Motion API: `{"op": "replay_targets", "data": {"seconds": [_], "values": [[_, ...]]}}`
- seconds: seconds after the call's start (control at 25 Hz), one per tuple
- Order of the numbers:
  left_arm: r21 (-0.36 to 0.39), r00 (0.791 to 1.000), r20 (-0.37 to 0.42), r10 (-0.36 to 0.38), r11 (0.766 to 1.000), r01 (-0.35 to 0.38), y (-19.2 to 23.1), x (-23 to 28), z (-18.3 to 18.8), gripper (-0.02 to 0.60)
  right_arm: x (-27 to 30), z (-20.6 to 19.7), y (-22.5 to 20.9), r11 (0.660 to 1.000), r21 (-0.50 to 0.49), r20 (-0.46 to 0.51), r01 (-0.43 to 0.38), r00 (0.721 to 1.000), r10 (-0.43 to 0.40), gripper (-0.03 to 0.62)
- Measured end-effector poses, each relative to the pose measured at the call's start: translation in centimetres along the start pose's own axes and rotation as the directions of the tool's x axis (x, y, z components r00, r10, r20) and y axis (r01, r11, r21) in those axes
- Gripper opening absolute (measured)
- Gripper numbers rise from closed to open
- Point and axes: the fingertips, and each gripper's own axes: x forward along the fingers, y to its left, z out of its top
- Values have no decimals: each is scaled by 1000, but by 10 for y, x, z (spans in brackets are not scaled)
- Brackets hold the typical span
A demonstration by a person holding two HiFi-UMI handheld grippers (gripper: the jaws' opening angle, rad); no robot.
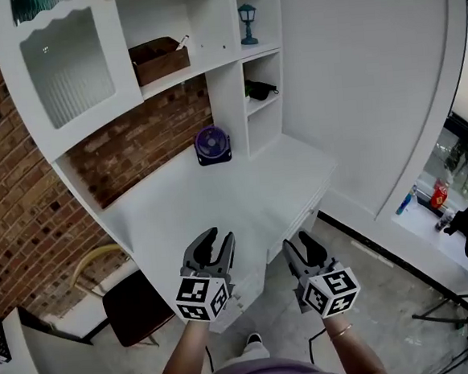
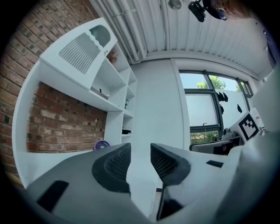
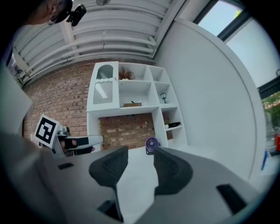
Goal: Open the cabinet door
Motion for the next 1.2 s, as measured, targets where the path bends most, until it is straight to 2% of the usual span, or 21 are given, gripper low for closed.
{"op": "replay_targets", "data": {"seconds": [0.44, 0.72, 1.0, 1.2], "values": [[61, 996, 47, 77, 995, -79, 82, 33, 40, 126, 108, 30, 37, 990, -7, 49, -138, 989, 138, 173], [106, 985, 90, 150, 982, -159, 119, 44, 68, 126, 163, 56, 56, 969, -30, 80, -244, 966, 246, 172], [145, 956, 142, 255, 950, -275, 165, 63, 105, 126, 227, 98, 75, 924, -62, 137, -377, 914, 383, 172], [170, 925, 180, 333, 916, -363, 192, 73, 136, 126, 270, 136, 95, 871, -104, 166, -481, 855, 492, 172]]}}
